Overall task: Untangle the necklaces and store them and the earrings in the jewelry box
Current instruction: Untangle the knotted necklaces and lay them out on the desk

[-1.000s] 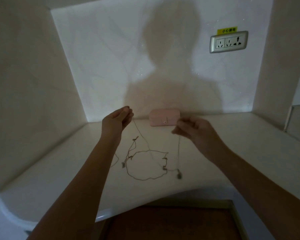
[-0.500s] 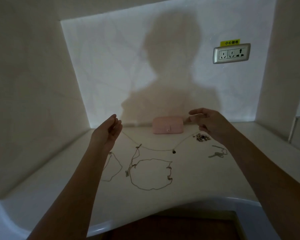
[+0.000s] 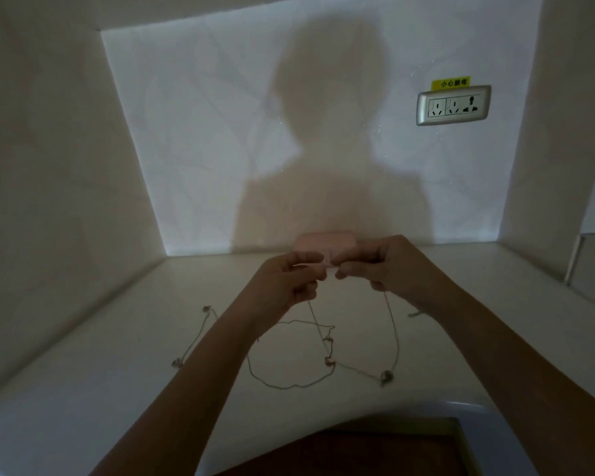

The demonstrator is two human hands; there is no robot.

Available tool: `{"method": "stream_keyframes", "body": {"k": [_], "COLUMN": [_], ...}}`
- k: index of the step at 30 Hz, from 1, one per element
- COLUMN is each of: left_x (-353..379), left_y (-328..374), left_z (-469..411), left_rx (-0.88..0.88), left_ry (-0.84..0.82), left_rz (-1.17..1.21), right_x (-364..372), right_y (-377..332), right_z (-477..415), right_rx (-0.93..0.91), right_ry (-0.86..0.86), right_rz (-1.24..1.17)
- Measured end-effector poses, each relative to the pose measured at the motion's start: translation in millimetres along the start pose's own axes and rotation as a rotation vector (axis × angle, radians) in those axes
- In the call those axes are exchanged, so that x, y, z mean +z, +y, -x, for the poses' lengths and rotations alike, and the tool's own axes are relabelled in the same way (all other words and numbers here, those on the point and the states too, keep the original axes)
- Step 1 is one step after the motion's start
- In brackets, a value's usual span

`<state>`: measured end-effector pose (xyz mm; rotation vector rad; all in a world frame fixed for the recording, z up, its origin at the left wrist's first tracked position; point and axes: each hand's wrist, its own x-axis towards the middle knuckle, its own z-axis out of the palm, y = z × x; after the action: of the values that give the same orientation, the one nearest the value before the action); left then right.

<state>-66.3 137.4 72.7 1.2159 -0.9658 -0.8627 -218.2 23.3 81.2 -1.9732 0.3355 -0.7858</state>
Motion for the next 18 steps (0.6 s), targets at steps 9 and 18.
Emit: {"method": "stream_keyframes", "body": {"k": [9,18], "left_x": [13,20], "left_y": [-8,-10], "left_z": [-6,5], "left_rx": [0.117,0.051], "left_ry": [0.081,-0.005], "left_rz": [-0.216,-0.154], "right_x": [1,2], "right_y": [7,-6], "right_z": [7,22], "right_rx": [0.049,-0.220], "right_ry": [-0.002,0.132], "right_rz": [-0.135,0.251]}}
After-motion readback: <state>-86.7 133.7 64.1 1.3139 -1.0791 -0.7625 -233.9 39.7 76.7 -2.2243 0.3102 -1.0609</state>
